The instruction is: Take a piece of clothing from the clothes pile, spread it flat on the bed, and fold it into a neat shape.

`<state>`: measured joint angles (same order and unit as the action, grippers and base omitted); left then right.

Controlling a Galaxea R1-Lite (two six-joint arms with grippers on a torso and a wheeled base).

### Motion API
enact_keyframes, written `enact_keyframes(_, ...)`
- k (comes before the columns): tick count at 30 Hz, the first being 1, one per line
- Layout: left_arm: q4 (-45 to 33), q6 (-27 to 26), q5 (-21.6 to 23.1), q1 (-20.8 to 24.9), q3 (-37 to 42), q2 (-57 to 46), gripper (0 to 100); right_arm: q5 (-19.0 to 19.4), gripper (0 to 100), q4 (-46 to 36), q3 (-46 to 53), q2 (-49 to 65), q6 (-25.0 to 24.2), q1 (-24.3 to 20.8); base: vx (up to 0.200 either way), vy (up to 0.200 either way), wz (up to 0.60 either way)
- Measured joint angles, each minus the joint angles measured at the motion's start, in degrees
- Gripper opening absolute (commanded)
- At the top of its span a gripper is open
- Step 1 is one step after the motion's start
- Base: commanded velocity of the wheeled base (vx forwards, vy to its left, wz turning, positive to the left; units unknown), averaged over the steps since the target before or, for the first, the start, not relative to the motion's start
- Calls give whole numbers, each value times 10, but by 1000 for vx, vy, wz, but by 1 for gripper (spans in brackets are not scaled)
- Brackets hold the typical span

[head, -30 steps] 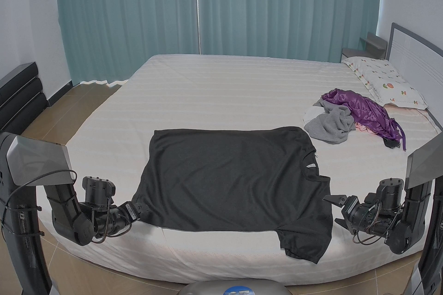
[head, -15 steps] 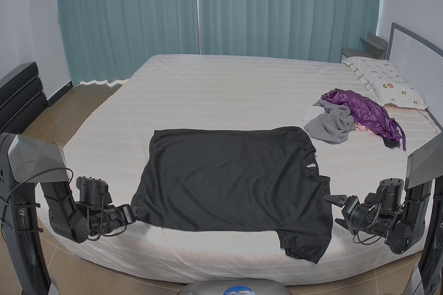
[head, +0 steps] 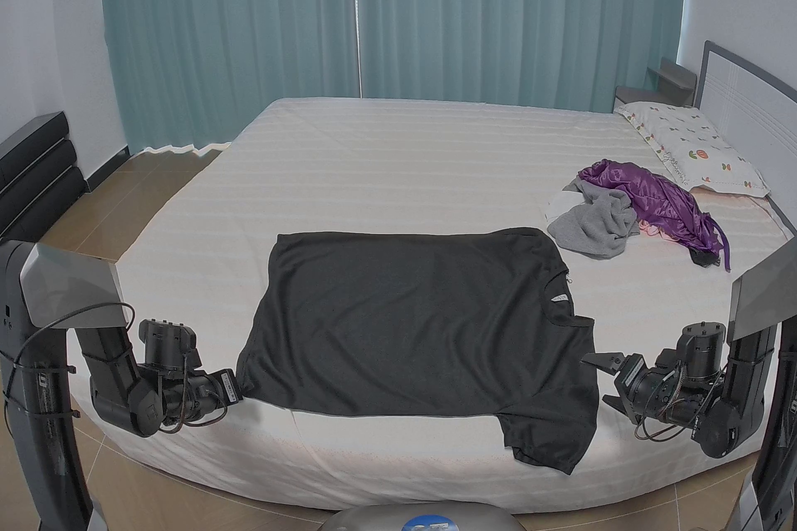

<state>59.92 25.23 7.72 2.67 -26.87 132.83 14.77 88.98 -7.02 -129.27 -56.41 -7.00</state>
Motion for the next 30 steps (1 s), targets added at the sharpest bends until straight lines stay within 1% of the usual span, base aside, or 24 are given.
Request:
enact_keyframes(5,-8,-14,-4,-10,12,-20,0,0,100,0,0,-4,3,-1,0,0,0)
enact_keyframes(10,-43,-29,-5,-17,26,-47,0,-2,100,0,0,-11,11,-5,0,0,0)
enact_keyframes(17,-96,-52,-5,-27,32,-86,0,-4,100,0,2,-30,54,-9,0,0,0)
enact_keyframes(25,-104,-55,-5,-32,33,-97,0,-9,100,0,2,-60,107,-21,0,0,0)
enact_keyframes(30,-104,-51,-2,-31,36,-97,0,-34,100,0,-4,-74,123,-20,0,0,0)
